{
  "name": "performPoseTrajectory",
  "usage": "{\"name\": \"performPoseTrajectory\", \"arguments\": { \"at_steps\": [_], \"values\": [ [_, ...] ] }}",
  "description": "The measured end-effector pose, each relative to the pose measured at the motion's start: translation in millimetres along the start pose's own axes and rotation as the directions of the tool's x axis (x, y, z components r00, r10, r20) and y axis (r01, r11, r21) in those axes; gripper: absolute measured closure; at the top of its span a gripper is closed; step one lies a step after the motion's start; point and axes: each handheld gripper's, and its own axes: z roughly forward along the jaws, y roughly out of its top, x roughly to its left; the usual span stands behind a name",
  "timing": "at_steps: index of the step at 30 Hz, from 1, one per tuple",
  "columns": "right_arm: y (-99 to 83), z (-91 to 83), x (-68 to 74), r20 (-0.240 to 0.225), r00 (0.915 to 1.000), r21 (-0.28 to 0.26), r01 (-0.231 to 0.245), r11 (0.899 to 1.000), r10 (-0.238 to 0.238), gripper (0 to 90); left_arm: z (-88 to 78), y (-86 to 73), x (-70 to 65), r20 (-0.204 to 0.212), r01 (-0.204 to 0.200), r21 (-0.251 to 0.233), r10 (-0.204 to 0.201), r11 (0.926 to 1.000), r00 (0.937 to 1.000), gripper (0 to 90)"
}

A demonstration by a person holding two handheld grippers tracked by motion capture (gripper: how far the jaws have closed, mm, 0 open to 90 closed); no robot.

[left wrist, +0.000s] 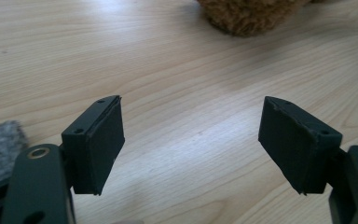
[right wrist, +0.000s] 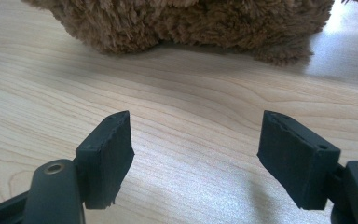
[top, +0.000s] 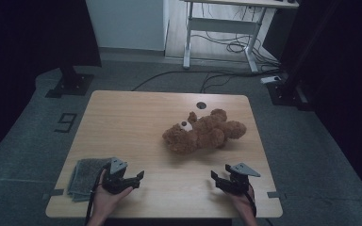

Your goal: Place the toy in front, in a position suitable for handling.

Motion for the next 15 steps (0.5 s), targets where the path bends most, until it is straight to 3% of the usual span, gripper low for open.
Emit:
{"name": "performPoseTrajectory", "arguments": {
  "at_steps": [4,10,15],
  "values": [
    [0.4,-0.1,-3.1,-0.007,1.0,-0.008,-0.005,1.0,0.005,26.2,4.8,1.4,-4.8,0.004,-0.014,0.011,0.014,0.9998,0.9999,22.6],
    [2.9,0.1,-15.2,0.023,0.9995,-0.025,-0.022,0.999,0.023,26.0,10.7,4.8,-12.3,0.021,-0.032,0.024,0.031,0.9992,0.9993,22.4],
    [15.1,-2.0,-25.3,0.047,0.9985,-0.048,-0.024,0.999,0.027,25.0,13.5,17.4,-18.7,0.034,-0.046,0.001,0.046,0.9989,0.9984,22.3]
  ]
}}
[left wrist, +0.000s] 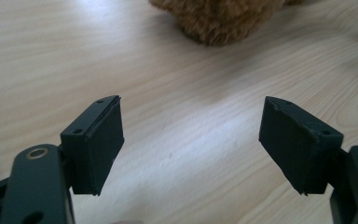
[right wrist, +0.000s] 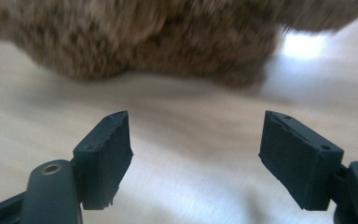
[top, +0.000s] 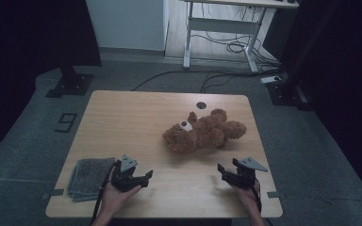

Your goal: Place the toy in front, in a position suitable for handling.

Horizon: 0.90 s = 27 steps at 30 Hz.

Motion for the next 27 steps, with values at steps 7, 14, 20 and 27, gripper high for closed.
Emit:
{"name": "performPoseTrajectory", "arguments": {
  "at_steps": [7,14,20,27],
  "values": [
    [27.4,7.0,-18.2,0.033,0.9994,-0.027,-0.006,1.0,0.007,22.6,25.5,26.0,-8.7,0.028,-0.021,0.01,0.02,0.9997,0.9994,22.5],
    [61.7,11.6,-40.4,0.086,0.9962,-0.054,0.02,0.998,-0.015,19.7,49.8,49.0,-17.0,0.054,-0.048,0.029,0.047,0.9984,0.9975,22.9],
    [100.8,30.1,-63.5,0.087,0.9961,-0.033,0.015,0.999,-0.012,15.8,66.3,68.5,-26.4,0.066,-0.047,0.012,0.046,0.9988,0.9968,22.7],
    [102.7,50.5,-84.6,0.044,0.9965,-0.018,-0.071,0.997,0.071,15.3,83.6,77.0,-33.4,0.064,-0.058,0.033,0.056,0.9978,0.9964,23.3]
  ]
}}
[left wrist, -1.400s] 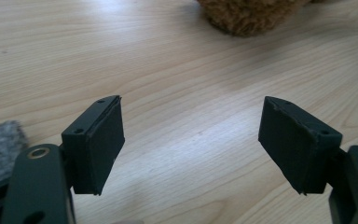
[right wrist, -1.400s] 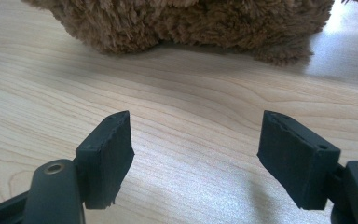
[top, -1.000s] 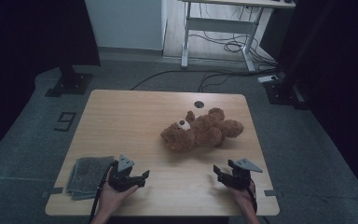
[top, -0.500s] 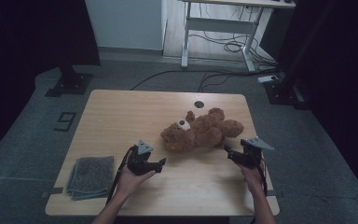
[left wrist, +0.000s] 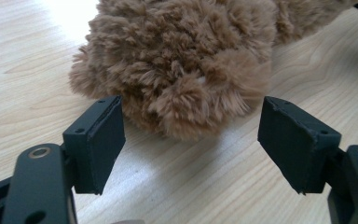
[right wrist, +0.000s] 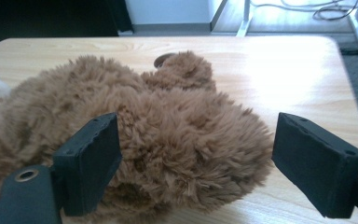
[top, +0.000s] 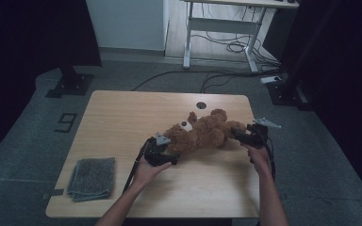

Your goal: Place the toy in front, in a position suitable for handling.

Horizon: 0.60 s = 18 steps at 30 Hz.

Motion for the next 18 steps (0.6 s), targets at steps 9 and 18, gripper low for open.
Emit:
{"name": "performPoseTrajectory", "arguments": {
  "at_steps": [9,18],
  "values": [
    [-12.4,19.3,-9.9,-0.05,0.9984,0.053,-0.021,0.998,0.024,14.2,15.1,8.1,-2.3,-0.019,-0.009,0.005,0.009,1.0,0.9998,31.7],
    [-18.7,22.8,-7.1,-0.119,0.9926,0.026,0.029,0.999,-0.026,60.6,23.0,10.8,-1.2,-0.034,-0.027,-0.02,0.026,0.9994,0.9991,59.6]
  ]
}}
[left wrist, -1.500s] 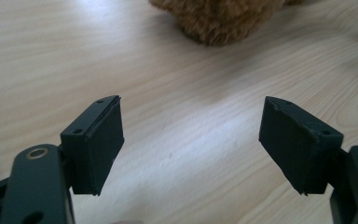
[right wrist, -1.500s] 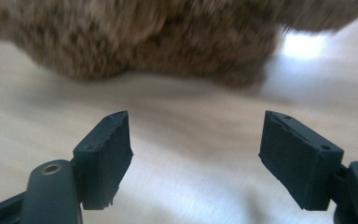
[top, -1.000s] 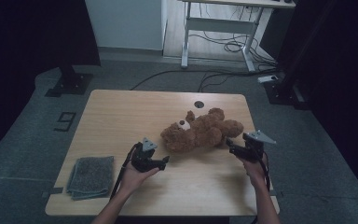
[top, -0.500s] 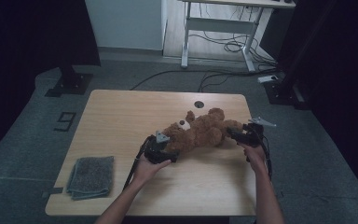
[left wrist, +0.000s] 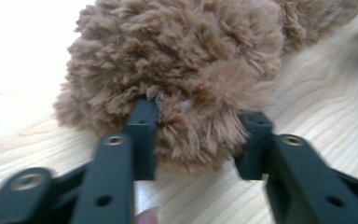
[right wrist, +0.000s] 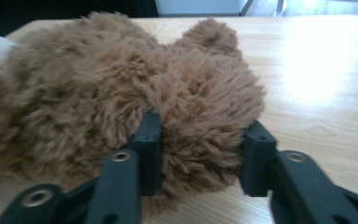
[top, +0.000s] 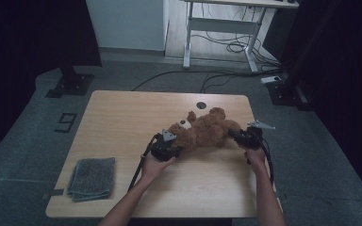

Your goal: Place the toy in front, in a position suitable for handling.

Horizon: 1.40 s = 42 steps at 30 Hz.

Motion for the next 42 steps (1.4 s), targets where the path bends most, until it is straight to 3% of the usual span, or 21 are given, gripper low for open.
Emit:
{"name": "performPoseTrajectory", "arguments": {
  "at_steps": [4,7,10,13,21,23,31,42],
  "values": [
    [0.9,-6.6,9.4,0.003,0.9994,-0.042,0.034,0.999,-0.034,66.0,-2.4,0.2,4.3,-0.002,-0.007,-0.01,0.007,0.9999,1.0,68.8],
    [1.3,-11.1,12.9,-0.004,0.9993,-0.072,0.037,0.997,-0.038,67.2,-5.3,0.5,8.5,0.003,-0.001,-0.017,0.001,0.9999,1.0,69.8],
    [2.0,-14.3,22.1,0.0,0.9972,-0.095,0.075,0.993,-0.075,68.3,-14.7,2.0,19.0,-0.012,0.013,-0.06,-0.013,0.9981,0.9998,71.4],
    [3.2,-13.9,30.8,0.007,0.9955,-0.119,0.094,0.988,-0.094,69.0,-19.5,4.1,24.1,-0.019,0.013,-0.067,-0.015,0.9976,0.9997,73.3],
    [11.5,-19.9,50.5,-0.013,0.9934,-0.187,0.109,0.976,-0.114,69.8,-53.4,17.3,38.6,-0.051,-0.005,-0.133,-0.002,0.991,0.9987,75.1],
    [15.7,-28.1,60.7,-0.04,0.9916,-0.228,0.111,0.967,-0.123,69.8,-70.7,18.4,42.9,-0.059,-0.015,-0.157,0.006,0.9875,0.9982,75.2],
    [17.9,-44.8,90.1,-0.085,0.9842,-0.286,0.125,0.95,-0.156,70.0,-96.7,5.2,53.7,-0.057,-0.02,-0.168,0.01,0.9857,0.9983,75.3],
    [13.4,-41.1,109.7,-0.108,0.9767,-0.289,0.148,0.946,-0.185,70.7,-105.1,-13.1,67.5,-0.043,0.004,-0.169,-0.011,0.9856,0.999,75.7]
  ]
}}
